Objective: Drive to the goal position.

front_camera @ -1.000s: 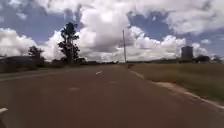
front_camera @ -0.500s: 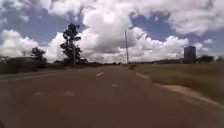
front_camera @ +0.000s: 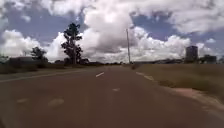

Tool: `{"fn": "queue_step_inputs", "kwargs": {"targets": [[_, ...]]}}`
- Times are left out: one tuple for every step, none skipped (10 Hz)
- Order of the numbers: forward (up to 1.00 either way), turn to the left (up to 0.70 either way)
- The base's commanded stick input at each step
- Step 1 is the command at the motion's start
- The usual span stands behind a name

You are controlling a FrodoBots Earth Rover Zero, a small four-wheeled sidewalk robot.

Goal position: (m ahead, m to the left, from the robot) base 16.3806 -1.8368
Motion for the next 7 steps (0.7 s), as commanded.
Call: {"fn": "queue_step_inputs", "kwargs": {"targets": [[1.00, 0.00], [1.00, 0.00], [1.00, 0.00], [1.00, 0.00], [1.00, 0.00], [1.00, 0.00], [1.00, 0.00]]}}
